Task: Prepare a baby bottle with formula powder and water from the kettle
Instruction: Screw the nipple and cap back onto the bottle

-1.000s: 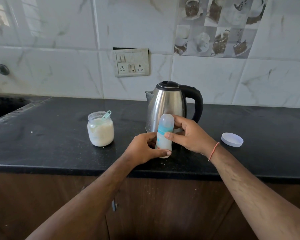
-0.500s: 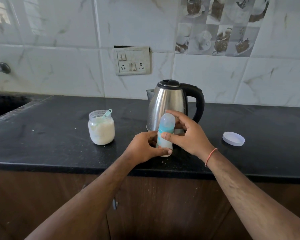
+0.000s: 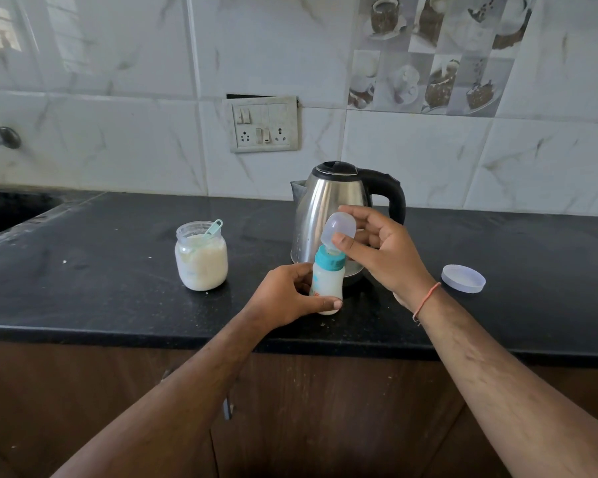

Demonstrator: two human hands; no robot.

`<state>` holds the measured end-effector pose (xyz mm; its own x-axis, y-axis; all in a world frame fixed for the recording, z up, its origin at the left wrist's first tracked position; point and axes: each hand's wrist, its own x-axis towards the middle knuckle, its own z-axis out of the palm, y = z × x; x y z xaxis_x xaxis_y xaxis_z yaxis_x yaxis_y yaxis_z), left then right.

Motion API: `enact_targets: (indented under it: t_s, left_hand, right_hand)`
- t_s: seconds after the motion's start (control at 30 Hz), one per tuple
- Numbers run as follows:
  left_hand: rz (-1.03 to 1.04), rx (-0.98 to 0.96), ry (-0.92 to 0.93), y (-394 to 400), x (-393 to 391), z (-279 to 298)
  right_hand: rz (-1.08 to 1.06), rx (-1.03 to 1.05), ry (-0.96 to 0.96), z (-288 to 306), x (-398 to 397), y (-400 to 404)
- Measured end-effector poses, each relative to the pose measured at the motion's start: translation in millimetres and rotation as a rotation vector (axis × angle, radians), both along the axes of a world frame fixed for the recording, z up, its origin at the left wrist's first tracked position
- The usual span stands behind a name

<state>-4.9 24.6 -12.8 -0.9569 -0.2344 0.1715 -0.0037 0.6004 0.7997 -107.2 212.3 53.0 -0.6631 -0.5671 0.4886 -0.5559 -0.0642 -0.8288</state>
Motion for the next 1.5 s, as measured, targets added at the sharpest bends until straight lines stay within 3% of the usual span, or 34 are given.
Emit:
enact_targets:
  t_s: [0.2,0.3,0.43,0.67,0.73,0.8,0.87,0.93,1.03,1.2,1.5]
  left_hand:
    - [-0.002,0.015,0.003,-0.3,1.2,0.5]
    - [-0.004,0.016,0.002,-0.6,0.3,0.6]
    - [-0.005,0.005,-0.005,-1.5,-0.8,0.6]
    - [-0.003,-0.004,-0.013,0.7,0.1,1.1]
    - [-0.007,-0.005,-0.009,0.1,0.3,1.4]
    - [-0.009,-0.002,-0.004,0.2,0.6,1.8]
    - [-0.007,-0.014,0.005,0.2,0.9,1.2]
    - [-0.007,-0.021,0.019,-0.2,0.5,-0.3]
    - [-0.001,-0.008,0.029,-0.8,-0.5,-2.7]
    - [0.004,-0.024,0.033,-1.2,-1.1,-2.9]
    - [-0.007,-0.014,0.028,-0.5,-0.6,-1.2]
  right_hand:
    - [-0.286,-0.272,-0.083,-7.6,-4.2,22.8]
    - [-0.497,-0.055,0.003,-40.6,-11.5,54.9]
    - [-0.538,0.301,0.043,-62.1,-12.2,83.1]
    - [-0.517,0.566,0.015,-55.3,-23.7,83.4]
    - [-0.582,0.607,0.144,-50.4,-18.7,75.2]
    - [-0.638,0.497,0.357,-45.1,-8.3,63.2]
    - [-0.536,0.281,0.457,-37.3,4.0,49.4]
    - [-0.349,0.164,0.378,-27.7,13.9,33.0]
    - [-0.173,0.240,0.207,-19.1,18.7,10.8]
    - [-0.097,0.203,0.062,-19.3,6.3,-0.8]
    - [-0.092,0.269,0.160,-14.8,-0.2,1.0]
